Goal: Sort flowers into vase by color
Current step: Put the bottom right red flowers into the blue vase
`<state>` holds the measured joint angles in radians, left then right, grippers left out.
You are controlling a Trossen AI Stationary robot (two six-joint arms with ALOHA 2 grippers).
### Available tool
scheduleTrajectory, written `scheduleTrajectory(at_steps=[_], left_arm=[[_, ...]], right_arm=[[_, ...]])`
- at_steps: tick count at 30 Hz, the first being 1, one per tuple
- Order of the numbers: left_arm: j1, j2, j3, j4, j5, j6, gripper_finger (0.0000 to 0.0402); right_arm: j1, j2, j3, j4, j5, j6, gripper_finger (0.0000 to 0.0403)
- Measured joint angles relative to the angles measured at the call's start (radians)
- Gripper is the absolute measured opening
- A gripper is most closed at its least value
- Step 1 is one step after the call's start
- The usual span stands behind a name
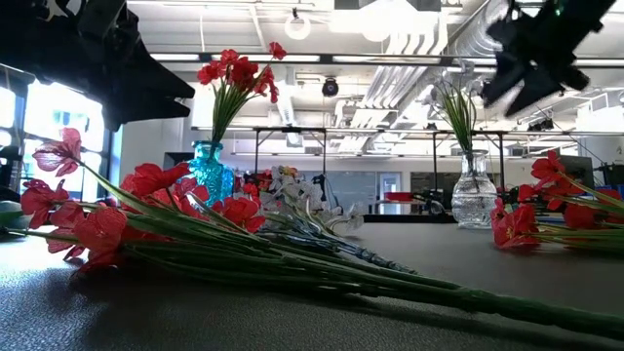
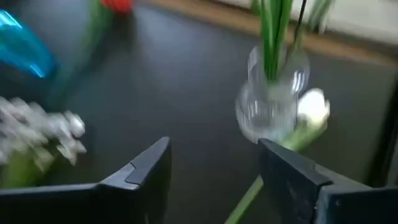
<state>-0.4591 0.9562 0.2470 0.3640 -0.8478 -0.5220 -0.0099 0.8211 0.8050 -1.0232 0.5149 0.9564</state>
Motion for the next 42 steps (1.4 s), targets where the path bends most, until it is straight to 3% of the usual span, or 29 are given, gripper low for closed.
scheduleTrajectory(at_steps=[5, 13, 20, 32, 42], left_arm=[[0.000, 0.000, 0.000, 0.000, 0.000, 0.000, 0.0197], [0.000, 0.000, 0.000, 0.000, 0.000, 0.002, 0.0197], [0.000, 0.000, 0.000, 0.000, 0.000, 0.002, 0.0197], [0.000, 0.000, 0.000, -0.001, 0.000, 0.001, 0.0197], [-0.004, 0.002, 0.003, 0.000, -0.010, 0.023, 0.0197]], right_arm=[[0.016, 0.098, -0.098, -0.004, -0.099, 0.099, 0.0183], [-0.025, 0.273, -0.230, 0.064, -0.154, 0.218, 0.0167], [-0.086, 0.375, -0.243, 0.152, -0.158, 0.180, 0.0144], [-0.147, 0.391, -0.239, 0.169, -0.175, 0.116, 0.0115], [-0.081, 0.336, -0.232, 0.168, -0.147, 0.046, 0.0115]])
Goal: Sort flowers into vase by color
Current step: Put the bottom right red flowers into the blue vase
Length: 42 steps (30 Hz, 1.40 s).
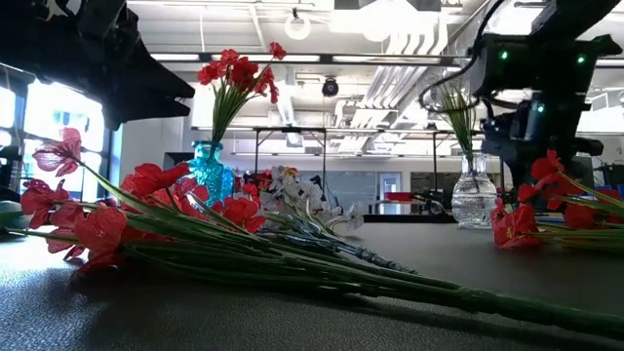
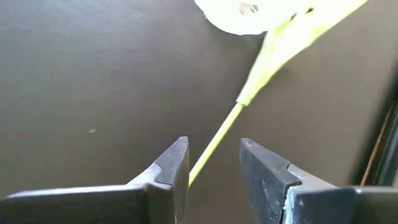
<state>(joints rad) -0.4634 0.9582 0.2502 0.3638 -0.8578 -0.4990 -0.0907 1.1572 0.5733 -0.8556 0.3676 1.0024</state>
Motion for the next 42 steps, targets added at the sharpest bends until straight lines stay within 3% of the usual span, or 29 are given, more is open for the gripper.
scheduleTrajectory(at_steps=[5, 10, 14, 17, 22, 27, 31, 35, 38, 42], left_arm=[[-0.038, 0.054, 0.058, 0.002, -0.051, 0.086, 0.0197], [-0.069, 0.145, 0.148, 0.002, -0.053, 0.184, 0.0197], [-0.077, 0.213, 0.204, 0.002, -0.046, 0.244, 0.0197], [-0.077, 0.250, 0.224, 0.001, -0.043, 0.259, 0.0197], [-0.077, 0.284, 0.228, 0.000, -0.042, 0.249, 0.0197], [-0.077, 0.309, 0.228, -0.001, -0.029, 0.241, 0.0197], [-0.076, 0.316, 0.228, 0.000, -0.027, 0.245, 0.0197], [-0.076, 0.316, 0.228, 0.000, -0.027, 0.273, 0.0197], [-0.075, 0.316, 0.228, 0.000, -0.027, 0.274, 0.0197], [-0.075, 0.316, 0.228, 0.001, -0.027, 0.268, 0.0197]], right_arm=[[0.060, -0.092, 0.040, -0.030, -0.054, -0.072, 0.0115], [0.147, -0.182, 0.083, -0.035, -0.221, -0.113, 0.0115], [0.269, -0.211, 0.085, 0.004, -0.345, -0.036, 0.0115], [0.395, -0.204, 0.085, 0.038, -0.376, 0.081, 0.0115], [0.600, -0.154, 0.085, 0.120, -0.370, 0.316, 0.0115], [0.721, -0.049, 0.085, 0.153, -0.390, 0.488, 0.0115], [0.747, 0.047, 0.085, 0.235, -0.449, 0.542, 0.0130], [0.742, 0.131, 0.085, 0.321, -0.450, 0.547, 0.0172], [0.739, 0.182, 0.089, 0.320, -0.460, 0.615, 0.0197], [0.745, 0.247, 0.121, 0.283, -0.473, 0.643, 0.0196]])
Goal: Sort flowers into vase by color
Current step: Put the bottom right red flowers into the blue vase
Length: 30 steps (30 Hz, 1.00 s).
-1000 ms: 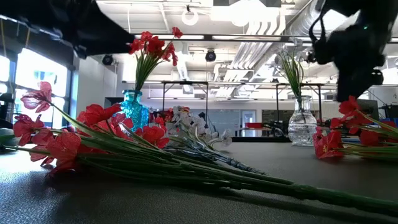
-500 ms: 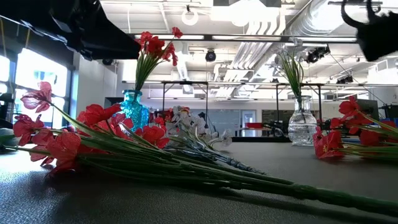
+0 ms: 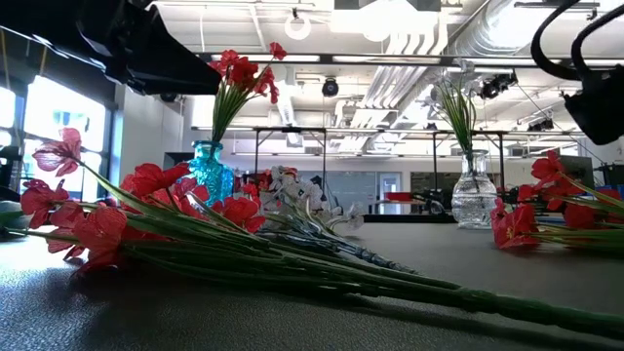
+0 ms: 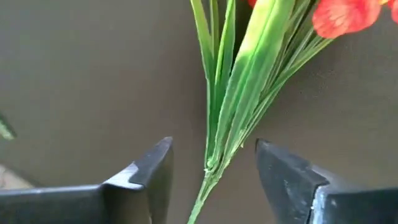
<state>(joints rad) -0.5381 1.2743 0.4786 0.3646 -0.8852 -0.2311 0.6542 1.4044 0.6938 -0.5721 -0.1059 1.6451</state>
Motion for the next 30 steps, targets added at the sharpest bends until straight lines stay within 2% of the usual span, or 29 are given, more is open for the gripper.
scheduleTrajectory(at_steps=[12, 21, 24, 30], left_arm=[[0.000, 0.000, 0.000, 0.001, 0.000, -0.027, 0.0197], [0.000, 0.000, 0.000, 0.002, 0.000, -0.027, 0.0197], [0.000, 0.000, 0.000, 0.002, 0.000, -0.027, 0.0197], [0.000, 0.000, 0.000, 0.000, 0.012, -0.027, 0.0197]], right_arm=[[-0.004, 0.200, 0.117, -0.053, 0.026, -0.056, 0.0113], [-0.005, 0.223, 0.146, -0.045, 0.061, -0.183, 0.0012], [-0.002, 0.220, 0.142, 0.000, 0.120, -0.237, 0.0008], [-0.004, 0.167, 0.140, 0.162, 0.382, -0.423, 0.0003]])
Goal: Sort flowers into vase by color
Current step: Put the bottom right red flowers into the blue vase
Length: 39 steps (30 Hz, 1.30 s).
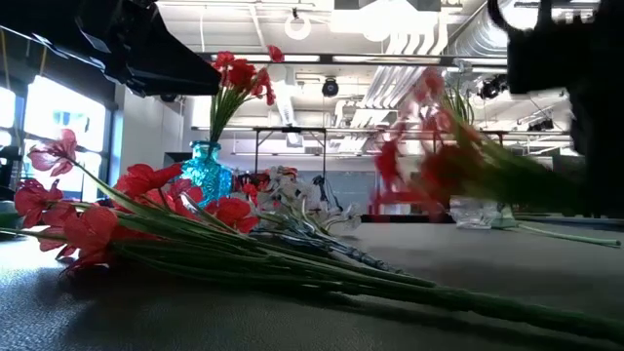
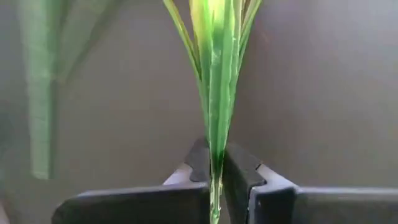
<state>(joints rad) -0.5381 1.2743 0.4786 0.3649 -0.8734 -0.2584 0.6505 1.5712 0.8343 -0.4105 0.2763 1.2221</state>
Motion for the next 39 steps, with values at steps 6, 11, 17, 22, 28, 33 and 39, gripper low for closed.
scheduleTrajectory(at_steps=[6, 11, 17, 22, 28, 33, 39], left_arm=[[0.000, 0.000, 0.000, 0.000, 0.009, 0.000, 0.0197], [0.002, 0.000, 0.000, 0.037, 0.058, 0.016, 0.0197], [0.003, 0.037, 0.000, 0.242, 0.176, 0.167, 0.0197], [0.033, 0.131, 0.000, 0.467, 0.311, 0.274, 0.0197], [0.104, 0.275, 0.031, 0.678, 0.402, 0.297, 0.0197], [0.157, 0.383, 0.132, 0.686, 0.483, 0.364, 0.0197], [0.172, 0.474, 0.267, 0.683, 0.501, 0.409, 0.0200]], right_arm=[[-0.004, -0.048, 0.000, 0.175, 0.283, -0.308, 0.0001], [-0.005, -0.051, -0.001, 0.420, 0.405, -0.682, 0.0001], [-0.050, -0.051, -0.178, 1.115, 0.238, -1.110, 0.0000], [-0.148, -0.051, -0.368, 1.648, 0.076, -1.207, 0.0000], [-0.224, -0.051, -0.395, 1.798, -0.039, -1.316, 0.0000], [-0.256, -0.051, -0.350, 1.735, -0.076, -1.345, 0.0000], [-0.271, -0.051, -0.323, 1.672, -0.078, -1.360, 0.0000]])
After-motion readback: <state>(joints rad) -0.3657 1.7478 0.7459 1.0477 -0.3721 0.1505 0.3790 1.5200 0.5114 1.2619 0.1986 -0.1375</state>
